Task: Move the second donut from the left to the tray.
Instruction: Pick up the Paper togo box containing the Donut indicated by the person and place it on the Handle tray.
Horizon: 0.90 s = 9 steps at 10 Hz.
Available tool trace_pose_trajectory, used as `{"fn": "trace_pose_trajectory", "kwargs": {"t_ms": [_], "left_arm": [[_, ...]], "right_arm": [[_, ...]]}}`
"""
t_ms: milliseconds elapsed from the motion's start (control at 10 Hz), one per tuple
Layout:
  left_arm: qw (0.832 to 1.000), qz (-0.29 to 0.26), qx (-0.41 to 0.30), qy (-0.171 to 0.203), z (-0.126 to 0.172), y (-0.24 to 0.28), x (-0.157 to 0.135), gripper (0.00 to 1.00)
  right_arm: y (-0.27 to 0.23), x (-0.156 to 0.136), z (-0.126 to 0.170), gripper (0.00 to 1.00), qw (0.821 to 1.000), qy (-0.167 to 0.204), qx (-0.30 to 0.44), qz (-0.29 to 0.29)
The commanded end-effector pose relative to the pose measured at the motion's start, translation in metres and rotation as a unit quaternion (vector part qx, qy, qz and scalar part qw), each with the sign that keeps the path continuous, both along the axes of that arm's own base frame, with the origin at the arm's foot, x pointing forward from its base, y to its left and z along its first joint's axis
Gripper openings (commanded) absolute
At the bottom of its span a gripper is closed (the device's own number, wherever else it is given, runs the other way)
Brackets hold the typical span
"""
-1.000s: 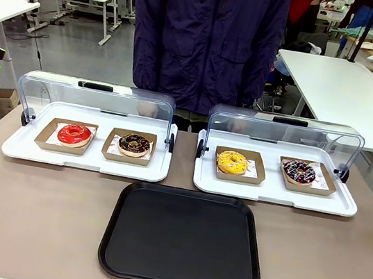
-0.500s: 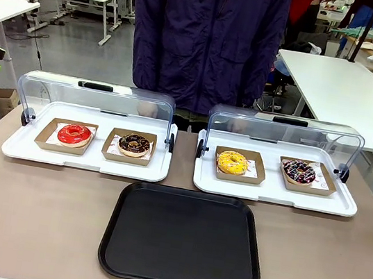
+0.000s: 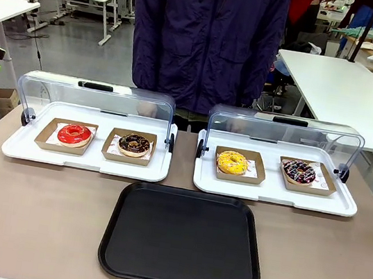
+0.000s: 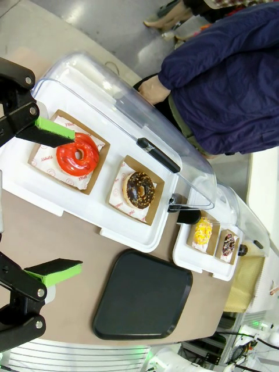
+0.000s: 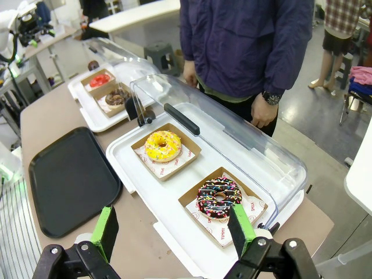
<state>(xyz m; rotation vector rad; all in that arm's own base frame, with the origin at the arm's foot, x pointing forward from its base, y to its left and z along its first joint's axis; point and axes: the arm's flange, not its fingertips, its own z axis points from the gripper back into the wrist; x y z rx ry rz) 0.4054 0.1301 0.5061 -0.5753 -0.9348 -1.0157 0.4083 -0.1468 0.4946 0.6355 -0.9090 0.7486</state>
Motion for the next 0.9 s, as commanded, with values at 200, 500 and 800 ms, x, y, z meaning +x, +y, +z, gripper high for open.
{"fn": "trace_pose_trajectory", "kwargs": {"t_ms": [200, 500, 800], "left_arm": [[1.0, -0.003, -0.004, -0.003, 0.0017, -0.0009, -0.0003, 1.0], [1.0, -0.003, -0.004, -0.003, 0.0017, -0.0009, -0.0003, 1.0], [1.0, -0.003, -0.004, -0.003, 0.0017, -0.0009, -0.0003, 1.0]], "right_arm": [[0.0008, 0.0003, 0.0009, 1.0, 1.0, -0.003, 0.002, 0.001], [0.0008, 0.0003, 0.0009, 1.0, 1.0, -0.003, 0.002, 0.001], [0.0008, 0.0003, 0.0009, 1.0, 1.0, -0.003, 0.002, 0.001]]}}
